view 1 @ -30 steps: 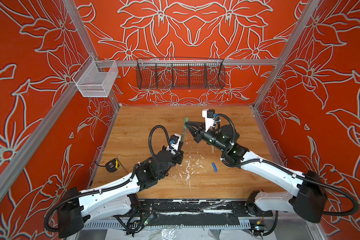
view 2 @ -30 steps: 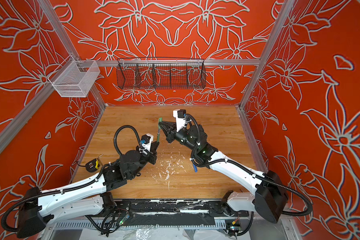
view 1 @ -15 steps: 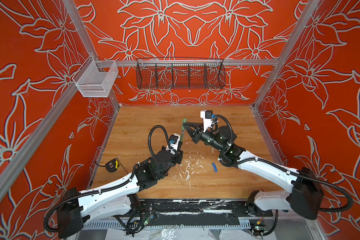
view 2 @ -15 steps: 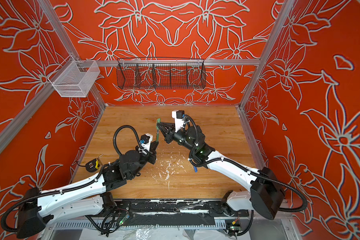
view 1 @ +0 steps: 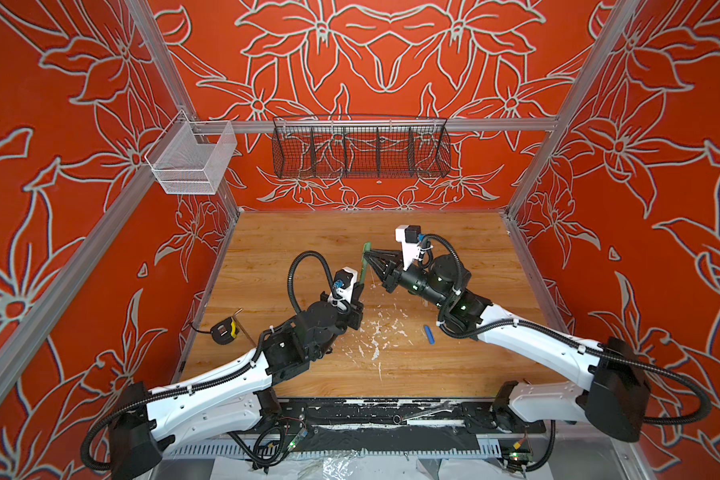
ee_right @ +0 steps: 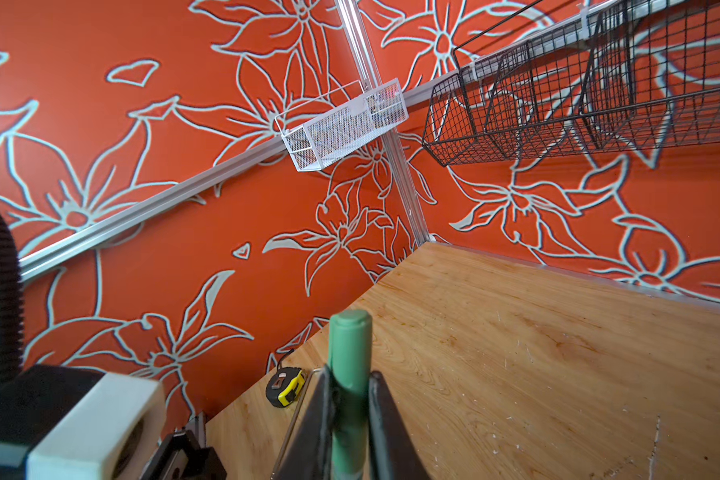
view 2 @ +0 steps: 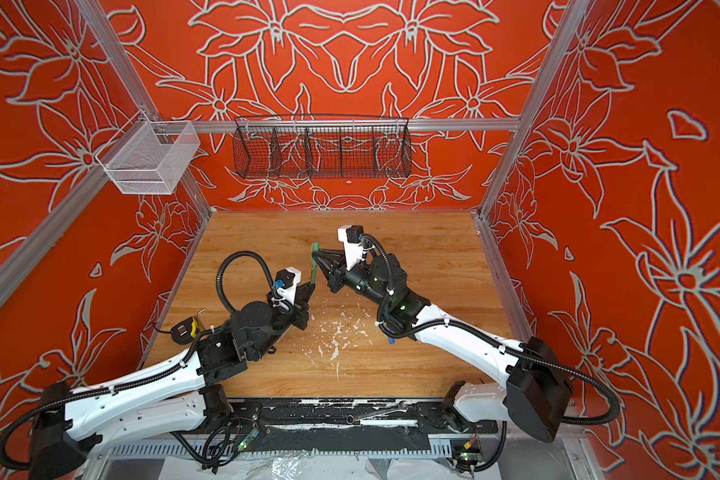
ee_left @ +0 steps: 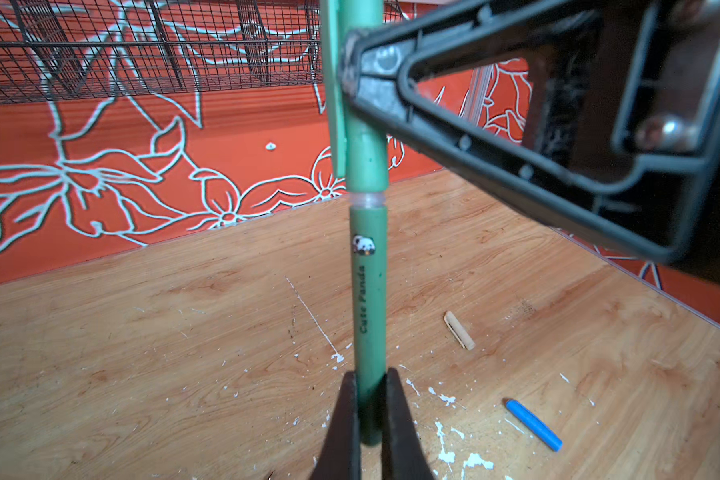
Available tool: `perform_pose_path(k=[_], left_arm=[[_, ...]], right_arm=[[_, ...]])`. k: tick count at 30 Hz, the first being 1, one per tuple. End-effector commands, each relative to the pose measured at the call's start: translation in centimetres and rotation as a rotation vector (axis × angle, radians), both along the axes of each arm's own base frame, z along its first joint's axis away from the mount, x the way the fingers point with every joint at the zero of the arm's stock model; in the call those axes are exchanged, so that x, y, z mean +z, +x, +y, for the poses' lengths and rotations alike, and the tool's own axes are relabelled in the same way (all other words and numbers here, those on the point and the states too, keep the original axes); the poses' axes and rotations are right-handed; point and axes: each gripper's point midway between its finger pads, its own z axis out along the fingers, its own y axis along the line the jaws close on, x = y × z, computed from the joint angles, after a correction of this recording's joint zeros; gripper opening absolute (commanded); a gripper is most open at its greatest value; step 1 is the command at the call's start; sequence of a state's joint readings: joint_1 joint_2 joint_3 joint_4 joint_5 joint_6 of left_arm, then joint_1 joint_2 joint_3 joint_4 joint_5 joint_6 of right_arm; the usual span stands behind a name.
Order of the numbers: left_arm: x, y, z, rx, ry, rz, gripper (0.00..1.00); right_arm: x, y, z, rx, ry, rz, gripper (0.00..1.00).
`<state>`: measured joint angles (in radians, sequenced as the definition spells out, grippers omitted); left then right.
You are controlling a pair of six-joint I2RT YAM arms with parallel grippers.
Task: Insert the pens into the pen caps
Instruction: 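Open the right gripper off the green cap and draw it back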
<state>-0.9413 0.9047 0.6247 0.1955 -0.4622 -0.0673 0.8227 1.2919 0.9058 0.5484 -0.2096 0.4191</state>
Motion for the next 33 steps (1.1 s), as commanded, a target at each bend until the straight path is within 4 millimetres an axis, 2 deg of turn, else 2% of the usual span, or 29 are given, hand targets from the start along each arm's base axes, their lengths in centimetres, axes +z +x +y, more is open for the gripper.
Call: perform_pose_path(k=[1,7,14,18,24,28,33], left_arm=[[2.8,-0.1,-0.1,-0.022,-0.063,-0.056,0.00],[2.7,0.1,-0.7,-0.034,-0.054,-0.049,0.00],[1.9,-0.4,-1.4,-0.103,0.007,-0.002,0.00],[1.3,-1.2,-1.4,-0.141,0.107,0.108,0.00],[1.9,-3.1,-1.1,-0.217,0.051,0.103,0.00],[1.8,-3.4,-0.6,-0.215,0.058,0.132,0.00],[1.6,-3.6,-1.3,-0.262,0.059,0.176,0.00]], right_arm=[[-1.0,-0.5,0.1,0.003,-0.064,0.019,0.24],[-0.6,-1.3,-0.5,0.014,-0.062,0.036,0.36],[0.3,-3.3,-3.1,0.040,-0.104,0.079,0.57],[-0.1,-4.6,-4.9,0.115,-0.160,0.146,0.60],[-0.5,-3.8,-8.5,0.075,-0.069,0.226,0.61],[-0.7,-4.3,-8.0,0.134,-0.024,0.209,0.62],[-0.4,-4.6,-6.1,0.255,0.007,0.211,0.62]])
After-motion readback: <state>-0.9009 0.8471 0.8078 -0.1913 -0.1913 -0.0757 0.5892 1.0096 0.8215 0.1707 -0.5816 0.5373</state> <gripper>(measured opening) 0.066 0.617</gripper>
